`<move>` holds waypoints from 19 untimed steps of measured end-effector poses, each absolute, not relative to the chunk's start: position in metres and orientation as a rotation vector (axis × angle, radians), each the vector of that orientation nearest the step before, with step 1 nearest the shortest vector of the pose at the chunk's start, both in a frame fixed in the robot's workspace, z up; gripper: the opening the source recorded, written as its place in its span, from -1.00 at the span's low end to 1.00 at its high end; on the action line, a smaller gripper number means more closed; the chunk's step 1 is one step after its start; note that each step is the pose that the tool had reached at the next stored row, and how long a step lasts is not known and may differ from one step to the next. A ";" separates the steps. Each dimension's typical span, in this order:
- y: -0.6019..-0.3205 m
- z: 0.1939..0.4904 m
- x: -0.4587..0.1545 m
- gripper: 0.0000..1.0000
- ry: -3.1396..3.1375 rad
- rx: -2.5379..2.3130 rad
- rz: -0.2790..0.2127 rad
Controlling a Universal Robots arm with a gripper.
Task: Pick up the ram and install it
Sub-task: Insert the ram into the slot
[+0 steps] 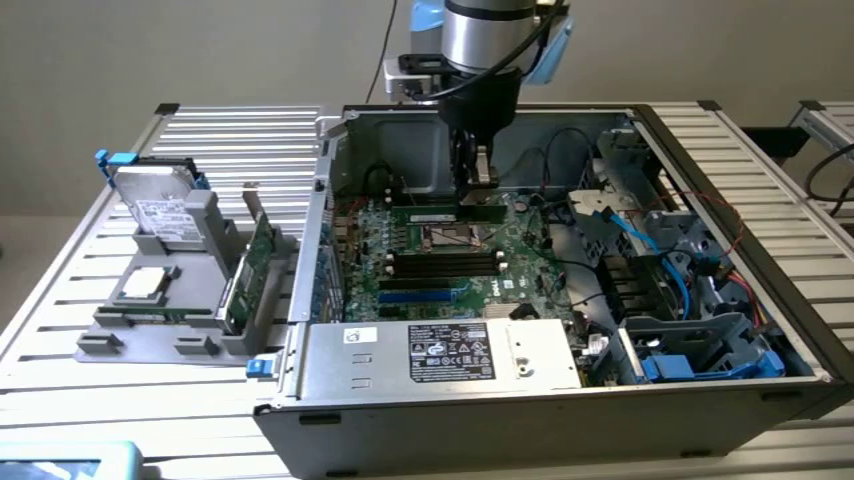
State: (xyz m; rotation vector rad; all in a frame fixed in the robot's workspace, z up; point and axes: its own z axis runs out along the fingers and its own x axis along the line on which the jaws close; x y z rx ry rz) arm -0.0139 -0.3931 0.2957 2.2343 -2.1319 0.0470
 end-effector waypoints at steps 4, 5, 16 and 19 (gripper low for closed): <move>-0.393 0.291 -0.013 -0.73 -2.131 2.235 0.047; -0.393 0.289 -0.012 -0.73 -2.131 2.235 0.047; -0.393 0.269 -0.012 -0.73 -2.126 2.230 0.057; -0.393 0.265 -0.012 -0.73 -2.125 2.228 0.059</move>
